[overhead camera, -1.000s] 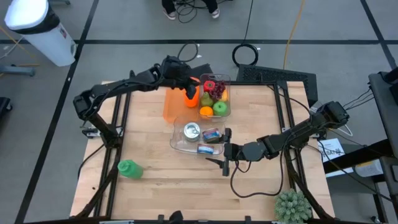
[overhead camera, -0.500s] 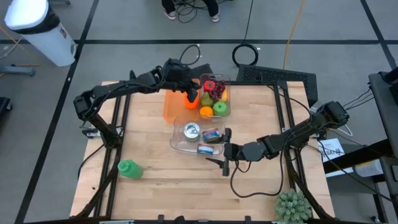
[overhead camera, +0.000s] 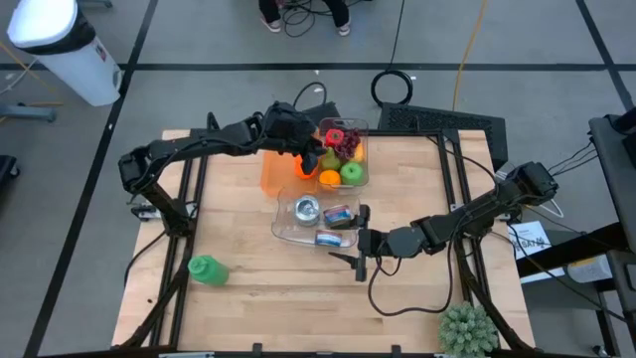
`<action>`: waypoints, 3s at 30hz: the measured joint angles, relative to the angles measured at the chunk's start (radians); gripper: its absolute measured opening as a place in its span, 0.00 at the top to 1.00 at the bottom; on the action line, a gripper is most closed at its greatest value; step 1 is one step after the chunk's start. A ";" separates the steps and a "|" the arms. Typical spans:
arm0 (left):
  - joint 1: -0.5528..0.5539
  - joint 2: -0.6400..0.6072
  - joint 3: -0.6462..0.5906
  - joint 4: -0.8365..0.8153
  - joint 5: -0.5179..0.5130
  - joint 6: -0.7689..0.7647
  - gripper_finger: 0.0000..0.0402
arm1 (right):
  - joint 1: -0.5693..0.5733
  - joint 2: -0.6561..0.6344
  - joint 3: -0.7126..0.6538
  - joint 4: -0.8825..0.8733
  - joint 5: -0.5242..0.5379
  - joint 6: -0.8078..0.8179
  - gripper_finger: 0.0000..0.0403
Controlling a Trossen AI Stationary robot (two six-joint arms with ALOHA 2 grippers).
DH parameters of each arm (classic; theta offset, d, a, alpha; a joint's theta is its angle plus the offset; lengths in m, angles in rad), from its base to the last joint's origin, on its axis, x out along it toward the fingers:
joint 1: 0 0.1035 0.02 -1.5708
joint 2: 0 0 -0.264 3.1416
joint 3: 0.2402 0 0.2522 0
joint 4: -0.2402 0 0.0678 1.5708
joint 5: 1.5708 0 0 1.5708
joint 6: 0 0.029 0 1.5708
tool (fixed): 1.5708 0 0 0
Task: Pick & Place Food Item
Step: Put the orange water bottle into the orange bin, then put the green water bottle into the orange bin
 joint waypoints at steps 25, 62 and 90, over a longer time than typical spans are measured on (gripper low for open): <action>-0.020 -0.303 0.000 -0.300 -0.178 0.106 0.49 | 0.000 0.001 0.000 -0.023 0.000 0.007 0.30; -0.791 -0.491 0.000 -1.338 -0.162 -1.369 0.27 | 0.018 0.000 -0.043 -0.082 -0.048 0.170 0.30; -1.113 -0.305 -0.003 -1.338 -0.071 -1.807 0.26 | 0.029 0.000 -0.043 -0.087 -0.083 0.156 0.30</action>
